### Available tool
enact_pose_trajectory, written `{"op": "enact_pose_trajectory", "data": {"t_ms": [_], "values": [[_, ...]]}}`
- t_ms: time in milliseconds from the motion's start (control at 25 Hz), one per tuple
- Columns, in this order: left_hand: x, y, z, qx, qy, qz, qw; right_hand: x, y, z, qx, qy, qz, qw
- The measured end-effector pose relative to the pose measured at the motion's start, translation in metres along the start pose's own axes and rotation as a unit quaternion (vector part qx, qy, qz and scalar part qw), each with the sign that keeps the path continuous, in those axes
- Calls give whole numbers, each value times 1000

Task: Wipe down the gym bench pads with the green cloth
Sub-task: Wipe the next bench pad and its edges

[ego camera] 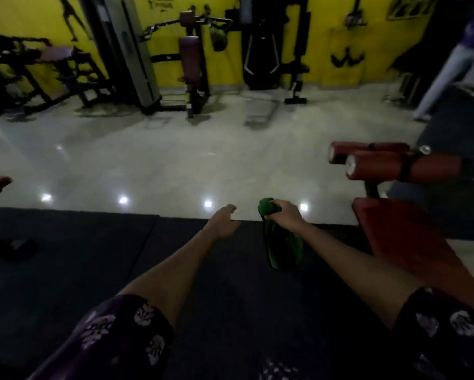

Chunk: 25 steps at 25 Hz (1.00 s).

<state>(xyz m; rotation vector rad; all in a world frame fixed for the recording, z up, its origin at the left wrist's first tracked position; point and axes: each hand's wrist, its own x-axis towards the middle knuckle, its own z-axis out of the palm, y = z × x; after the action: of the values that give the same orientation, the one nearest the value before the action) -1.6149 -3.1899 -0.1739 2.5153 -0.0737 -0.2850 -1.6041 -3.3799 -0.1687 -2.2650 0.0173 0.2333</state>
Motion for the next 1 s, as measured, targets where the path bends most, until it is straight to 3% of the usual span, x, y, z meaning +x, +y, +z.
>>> {"op": "enact_pose_trajectory", "data": {"t_ms": [280, 600, 1000], "values": [[128, 48, 37, 27, -134, 163, 977, 47, 54, -51, 14, 116, 120, 986], [286, 154, 94, 82, -286, 279, 913, 122, 133, -145, 76, 254, 268, 926], [449, 278, 136, 101, -344, 401, 843, 220, 182, -228, 110, 380, 392, 830]]}}
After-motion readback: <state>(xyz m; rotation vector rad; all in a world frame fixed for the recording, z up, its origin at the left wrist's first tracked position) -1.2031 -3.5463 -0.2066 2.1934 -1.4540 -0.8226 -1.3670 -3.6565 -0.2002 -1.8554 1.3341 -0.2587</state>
